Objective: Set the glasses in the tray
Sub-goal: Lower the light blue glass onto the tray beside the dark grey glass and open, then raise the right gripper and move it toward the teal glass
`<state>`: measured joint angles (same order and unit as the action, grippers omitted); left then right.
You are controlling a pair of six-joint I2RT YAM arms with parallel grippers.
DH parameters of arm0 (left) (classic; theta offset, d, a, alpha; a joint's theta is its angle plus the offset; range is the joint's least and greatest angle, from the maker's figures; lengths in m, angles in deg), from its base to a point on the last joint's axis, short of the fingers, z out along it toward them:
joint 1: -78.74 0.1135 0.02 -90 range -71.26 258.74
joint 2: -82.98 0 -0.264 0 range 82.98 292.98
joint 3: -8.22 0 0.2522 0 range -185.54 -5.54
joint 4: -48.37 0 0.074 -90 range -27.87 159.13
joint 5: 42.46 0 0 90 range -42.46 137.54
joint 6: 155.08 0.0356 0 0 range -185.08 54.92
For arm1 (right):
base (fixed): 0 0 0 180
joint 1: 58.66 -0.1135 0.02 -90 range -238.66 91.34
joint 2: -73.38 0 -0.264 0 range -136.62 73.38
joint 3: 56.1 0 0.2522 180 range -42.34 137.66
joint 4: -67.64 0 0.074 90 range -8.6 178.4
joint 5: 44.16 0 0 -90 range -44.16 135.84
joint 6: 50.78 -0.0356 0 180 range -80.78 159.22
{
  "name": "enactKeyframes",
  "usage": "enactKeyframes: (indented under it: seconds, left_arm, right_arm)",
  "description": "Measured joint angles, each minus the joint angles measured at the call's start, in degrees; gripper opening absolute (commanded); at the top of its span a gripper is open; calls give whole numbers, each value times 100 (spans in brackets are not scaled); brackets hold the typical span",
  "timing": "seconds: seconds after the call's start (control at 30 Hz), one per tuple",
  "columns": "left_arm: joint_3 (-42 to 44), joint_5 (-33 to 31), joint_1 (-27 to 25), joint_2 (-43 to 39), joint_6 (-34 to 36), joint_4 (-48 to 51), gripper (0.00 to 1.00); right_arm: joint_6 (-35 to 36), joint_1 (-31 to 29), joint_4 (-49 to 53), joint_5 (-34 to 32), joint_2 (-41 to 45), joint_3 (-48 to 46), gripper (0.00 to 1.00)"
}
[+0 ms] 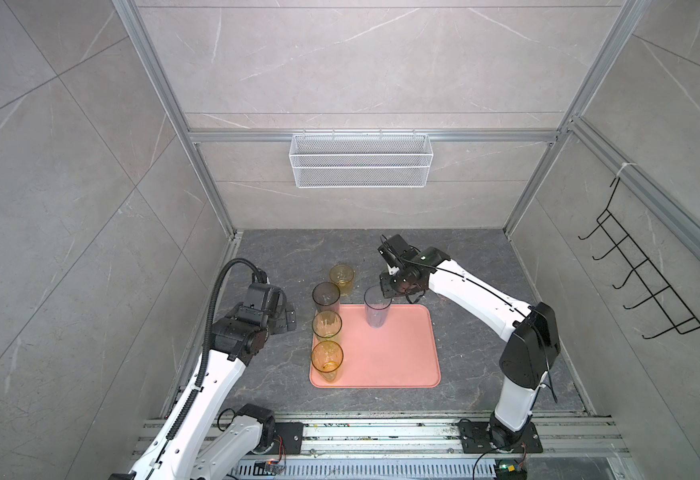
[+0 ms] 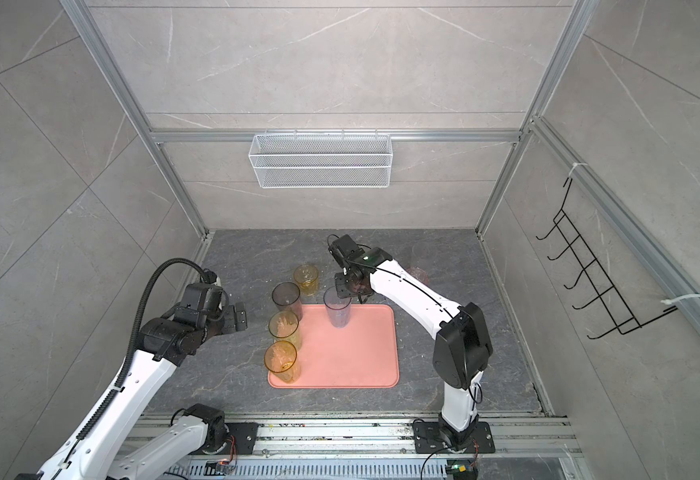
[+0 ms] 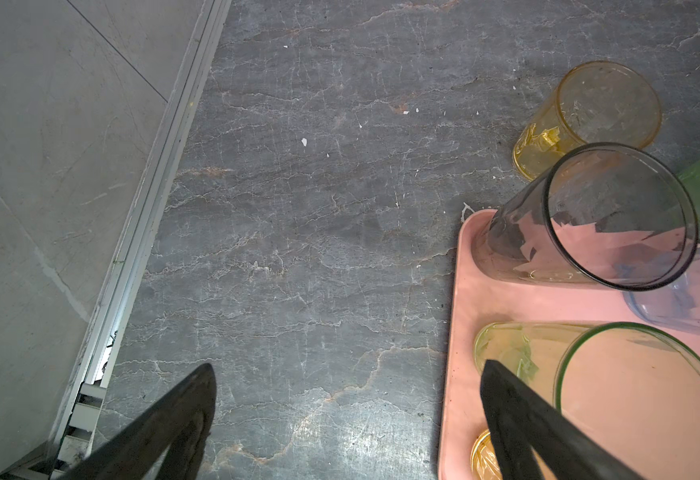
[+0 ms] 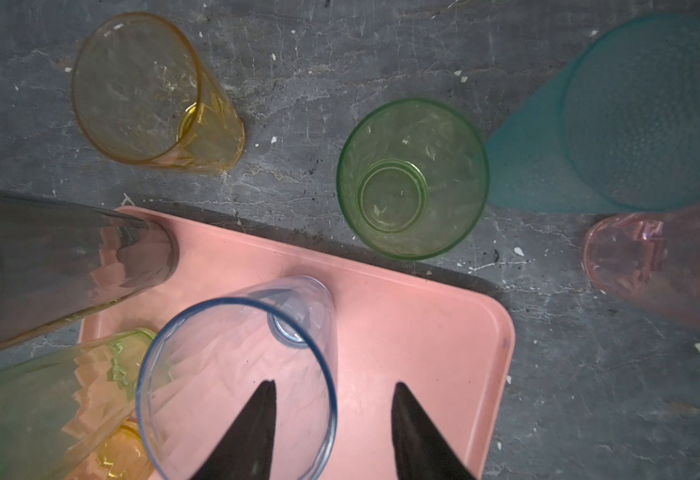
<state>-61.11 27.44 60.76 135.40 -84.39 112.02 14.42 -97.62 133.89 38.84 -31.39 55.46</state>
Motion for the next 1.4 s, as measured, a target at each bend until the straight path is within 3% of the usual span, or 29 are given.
enactKeyframes:
  seconds: [0.57,1.1,1.4]
  left_arm:
    - [0,-76,2,-48,-17,2,99]
    - [0,-76,2,-50,-17,2,99]
    - [0,-76,2,-48,-17,4,99]
  right_arm:
    - [81,199,-129,-693,887,271,59]
    - [-164,1139,-695,-479,962,-223,65]
    - [-378,1563,-1091,-295,577,-470,66]
